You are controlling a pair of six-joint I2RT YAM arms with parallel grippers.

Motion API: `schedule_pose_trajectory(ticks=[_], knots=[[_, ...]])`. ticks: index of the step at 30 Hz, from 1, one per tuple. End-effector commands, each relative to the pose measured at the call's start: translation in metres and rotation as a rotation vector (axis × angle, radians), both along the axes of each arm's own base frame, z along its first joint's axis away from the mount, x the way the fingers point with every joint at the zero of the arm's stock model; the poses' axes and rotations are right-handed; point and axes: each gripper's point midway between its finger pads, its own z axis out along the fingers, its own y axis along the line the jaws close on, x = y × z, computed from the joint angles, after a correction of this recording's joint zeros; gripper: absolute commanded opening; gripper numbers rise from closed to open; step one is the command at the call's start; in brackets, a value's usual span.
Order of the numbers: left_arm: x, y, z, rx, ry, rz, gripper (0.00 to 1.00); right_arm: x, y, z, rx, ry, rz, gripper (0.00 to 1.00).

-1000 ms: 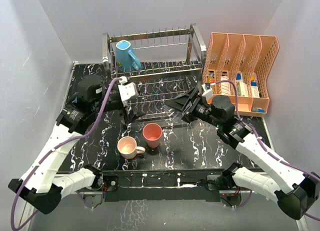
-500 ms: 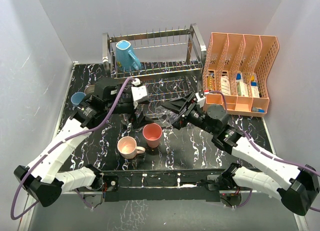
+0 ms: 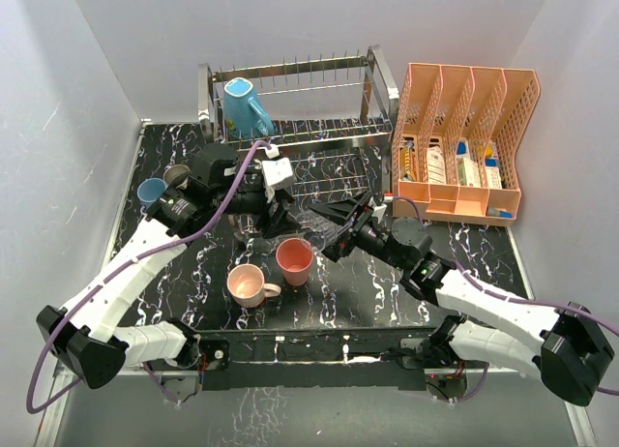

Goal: Unload the cups from the dish rack

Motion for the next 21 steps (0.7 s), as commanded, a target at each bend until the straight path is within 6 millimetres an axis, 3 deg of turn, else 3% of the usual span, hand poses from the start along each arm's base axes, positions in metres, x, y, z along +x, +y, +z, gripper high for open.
schedule_pose_trajectory(ticks=[1, 7, 12, 16, 21], knots=[[-0.001, -0.005, 0.011, -0.028, 0.013, -0.008, 0.61, -0.004, -0.005, 0.044, 0.173, -0.056, -0.006, 0.09], [0.006, -0.007, 0.011, -0.047, 0.017, 0.031, 0.61, -0.002, 0.009, 0.056, 0.215, -0.055, 0.012, 0.09], [0.013, -0.008, 0.014, -0.069, -0.003, 0.059, 0.57, -0.004, 0.023, 0.052, 0.223, -0.037, 0.047, 0.09], [0.016, -0.007, 0.007, -0.061, 0.010, 0.084, 0.43, -0.006, 0.028, 0.051, 0.239, -0.032, 0.059, 0.13], [0.032, -0.003, -0.002, -0.071, -0.006, 0.181, 0.03, -0.002, 0.034, 0.053, 0.225, -0.068, 0.049, 0.48]])
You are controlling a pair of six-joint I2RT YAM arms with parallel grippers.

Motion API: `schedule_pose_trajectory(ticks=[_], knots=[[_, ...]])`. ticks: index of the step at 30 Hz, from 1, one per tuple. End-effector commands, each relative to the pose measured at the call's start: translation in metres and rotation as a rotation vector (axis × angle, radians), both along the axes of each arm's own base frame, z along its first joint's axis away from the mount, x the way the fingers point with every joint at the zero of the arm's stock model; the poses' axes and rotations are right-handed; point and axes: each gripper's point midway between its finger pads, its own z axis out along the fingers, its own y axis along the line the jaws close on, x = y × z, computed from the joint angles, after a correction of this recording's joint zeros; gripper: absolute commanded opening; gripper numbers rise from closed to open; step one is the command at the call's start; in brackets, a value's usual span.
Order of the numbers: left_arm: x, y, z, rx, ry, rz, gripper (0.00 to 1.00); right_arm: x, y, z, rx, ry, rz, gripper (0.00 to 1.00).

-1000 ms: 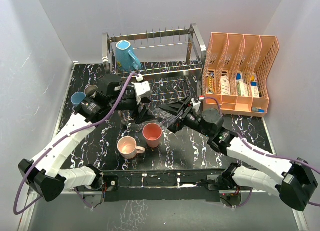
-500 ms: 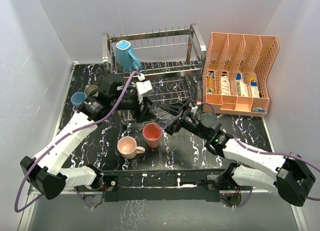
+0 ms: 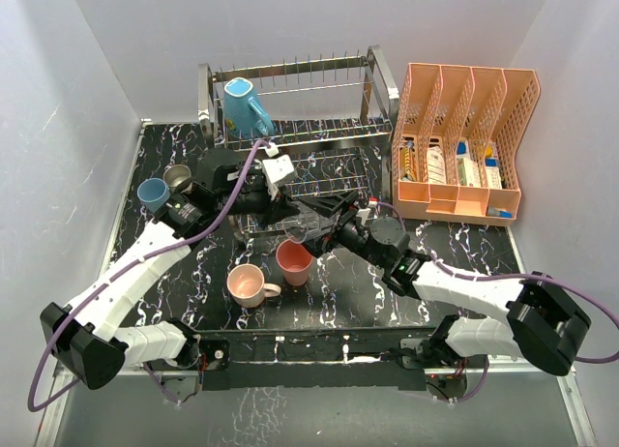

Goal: Unload the cups from the dish rack

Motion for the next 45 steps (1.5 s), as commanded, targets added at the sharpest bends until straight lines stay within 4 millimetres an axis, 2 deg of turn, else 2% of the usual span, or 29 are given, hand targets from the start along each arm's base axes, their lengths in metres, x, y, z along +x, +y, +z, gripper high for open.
schedule_pose_trajectory(ticks=[1, 4, 6, 7, 12, 13, 17, 23, 27, 30, 34, 41, 45], knots=[[0.023, 0.001, 0.008, -0.039, -0.046, 0.112, 0.00, -0.020, 0.006, 0.061, 0.118, -0.180, 0.061, 0.54], [0.027, 0.001, 0.010, -0.043, -0.059, 0.127, 0.00, -0.017, -0.002, 0.046, 0.067, -0.164, 0.035, 0.76], [0.029, 0.002, 0.008, -0.034, -0.068, 0.131, 0.00, -0.011, -0.015, 0.028, 0.024, -0.145, 0.007, 0.93], [0.030, 0.004, 0.008, -0.027, -0.078, 0.139, 0.00, -0.010, -0.025, 0.022, 0.012, -0.144, -0.007, 0.98], [0.032, 0.009, 0.009, -0.007, -0.114, 0.152, 0.00, 0.001, -0.062, -0.023, -0.131, -0.093, -0.054, 0.98], [0.033, 0.009, 0.009, -0.002, -0.123, 0.155, 0.00, 0.002, -0.070, -0.037, -0.177, -0.077, -0.061, 0.98], [0.026, 0.001, -0.002, 0.073, -0.115, 0.082, 0.00, 0.017, -0.118, -0.061, -0.357, -0.088, -0.173, 0.98], [-0.004, -0.041, -0.019, 0.215, -0.131, -0.130, 0.00, 0.044, -0.201, -0.065, -0.715, -0.124, -0.386, 0.98], [-0.004, -0.057, -0.040, 0.326, -0.073, -0.213, 0.00, 0.057, -0.254, -0.063, -1.005, -0.112, -0.496, 0.98], [-0.002, -0.068, -0.059, 0.400, -0.044, -0.263, 0.00, 0.064, -0.281, -0.054, -1.123, -0.096, -0.575, 0.98], [-0.001, -0.078, -0.090, 0.540, -0.055, -0.323, 0.00, 0.071, -0.295, -0.034, -1.173, -0.120, -0.647, 0.98], [-0.005, -0.081, -0.147, 0.833, -0.017, -0.383, 0.00, 0.083, -0.303, -0.024, -1.217, -0.125, -0.680, 0.98], [-0.007, -0.084, -0.160, 0.879, -0.014, -0.395, 0.00, 0.085, -0.304, -0.020, -1.237, -0.152, -0.680, 0.98]])
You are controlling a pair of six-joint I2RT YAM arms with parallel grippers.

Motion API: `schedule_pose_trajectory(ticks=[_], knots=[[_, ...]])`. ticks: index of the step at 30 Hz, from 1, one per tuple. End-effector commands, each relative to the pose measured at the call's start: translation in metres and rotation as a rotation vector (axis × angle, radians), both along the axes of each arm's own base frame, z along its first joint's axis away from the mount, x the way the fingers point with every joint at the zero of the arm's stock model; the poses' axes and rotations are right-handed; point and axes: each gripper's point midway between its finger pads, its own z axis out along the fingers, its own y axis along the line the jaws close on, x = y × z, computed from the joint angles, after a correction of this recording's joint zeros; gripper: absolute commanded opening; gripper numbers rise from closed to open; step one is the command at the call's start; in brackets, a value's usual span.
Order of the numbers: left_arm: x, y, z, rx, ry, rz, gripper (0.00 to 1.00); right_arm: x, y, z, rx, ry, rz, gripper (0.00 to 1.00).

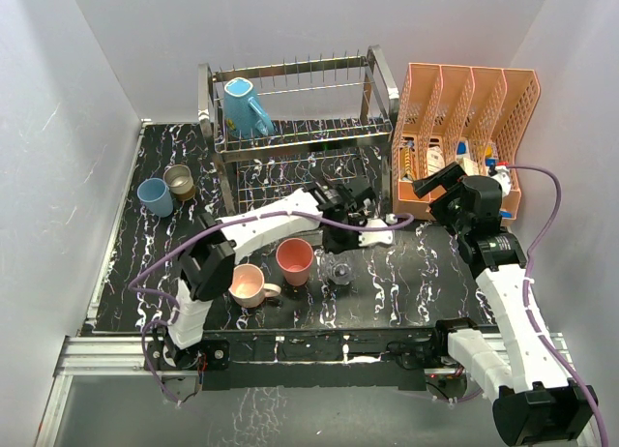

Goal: Unload the cups from the dish rack

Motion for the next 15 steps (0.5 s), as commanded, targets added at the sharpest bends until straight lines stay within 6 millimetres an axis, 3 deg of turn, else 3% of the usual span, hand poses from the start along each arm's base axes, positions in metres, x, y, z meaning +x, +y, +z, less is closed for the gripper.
schedule_pose_trajectory(ticks=[1, 6, 8, 12, 15], knots=[[-0.003, 0.010, 0.010, 0.070, -0.040, -0.027, 0.00, 0.006, -0.010, 0.033, -0.065, -0.093, -0.015, 0.98], [0.003, 0.013, -0.004, 0.125, -0.065, -0.011, 0.01, 0.008, -0.012, 0.042, -0.088, -0.118, -0.013, 0.98], [0.001, 0.013, -0.007, 0.134, -0.057, -0.012, 0.08, 0.011, -0.011, 0.046, -0.090, -0.128, -0.012, 0.98], [-0.004, 0.007, 0.002, 0.096, -0.038, -0.015, 0.53, 0.017, -0.002, 0.060, -0.061, -0.182, 0.028, 0.98], [-0.004, 0.003, 0.024, 0.038, -0.058, -0.016, 0.64, 0.022, -0.002, 0.072, -0.085, -0.205, 0.037, 0.98]])
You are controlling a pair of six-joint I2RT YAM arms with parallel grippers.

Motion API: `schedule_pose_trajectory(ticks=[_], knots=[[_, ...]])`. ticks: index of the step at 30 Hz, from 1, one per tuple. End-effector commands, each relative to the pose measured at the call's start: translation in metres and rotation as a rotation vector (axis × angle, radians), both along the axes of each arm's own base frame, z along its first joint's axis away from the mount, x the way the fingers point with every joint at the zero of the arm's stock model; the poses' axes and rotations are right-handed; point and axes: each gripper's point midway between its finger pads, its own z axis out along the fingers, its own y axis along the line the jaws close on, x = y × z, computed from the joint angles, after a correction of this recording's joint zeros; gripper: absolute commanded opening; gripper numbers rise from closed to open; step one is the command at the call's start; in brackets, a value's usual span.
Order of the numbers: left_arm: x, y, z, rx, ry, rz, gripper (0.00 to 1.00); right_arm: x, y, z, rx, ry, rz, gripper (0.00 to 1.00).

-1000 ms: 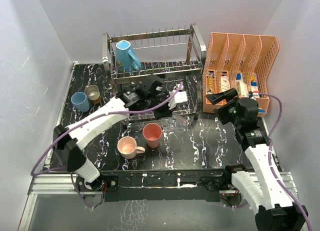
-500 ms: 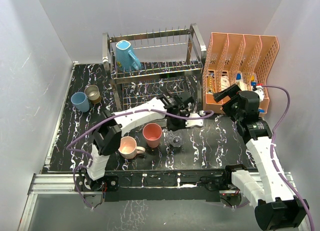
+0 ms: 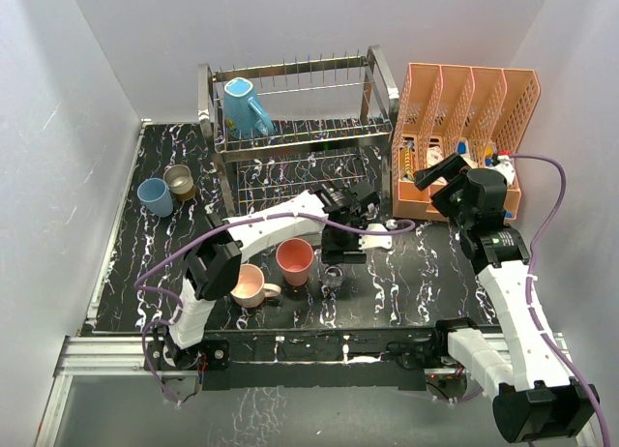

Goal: Unload the cups from the dish rack

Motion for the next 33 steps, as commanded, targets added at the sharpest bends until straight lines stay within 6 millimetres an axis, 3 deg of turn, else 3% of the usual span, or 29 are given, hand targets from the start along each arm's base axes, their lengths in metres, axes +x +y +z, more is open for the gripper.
schedule_pose_trajectory(ticks=[1, 4, 5, 6, 10, 14, 20, 23, 25, 29, 33], knots=[[-0.003, -0.008, 0.050, -0.108, -0.034, -0.009, 0.67, 0.017, -0.001, 0.056, -0.040, -0.155, 0.019, 0.98], [-0.007, -0.005, 0.091, -0.193, -0.068, -0.012, 0.84, 0.021, -0.005, 0.092, -0.100, -0.222, 0.020, 0.98], [-0.011, -0.004, 0.103, -0.223, -0.071, -0.018, 0.94, 0.023, -0.008, 0.104, -0.127, -0.242, 0.020, 0.98], [-0.014, -0.001, 0.117, -0.256, -0.081, -0.022, 0.97, 0.024, -0.008, 0.117, -0.146, -0.265, 0.025, 0.98], [-0.025, 0.022, 0.158, -0.361, -0.099, -0.018, 0.97, 0.026, -0.006, 0.162, -0.195, -0.338, 0.051, 0.98], [-0.024, 0.067, 0.188, -0.488, -0.098, 0.074, 0.97, 0.021, -0.002, 0.210, -0.215, -0.448, 0.078, 0.98], [-0.007, 0.139, 0.212, -0.628, -0.182, 0.291, 0.97, 0.022, 0.037, 0.274, -0.187, -0.624, 0.277, 0.98], [-0.008, 0.165, 0.211, -0.670, -0.194, 0.377, 0.97, 0.027, 0.076, 0.298, -0.171, -0.697, 0.417, 0.98], [-0.004, 0.176, 0.202, -0.667, -0.202, 0.444, 0.95, 0.036, 0.121, 0.302, -0.221, -0.711, 0.501, 0.98], [-0.008, 0.184, 0.189, -0.681, -0.139, 0.548, 0.92, 0.044, 0.214, 0.293, -0.308, -0.669, 0.673, 0.98], [-0.021, 0.181, 0.180, -0.695, -0.057, 0.565, 0.91, 0.060, 0.263, 0.278, -0.371, -0.634, 0.804, 0.99]])
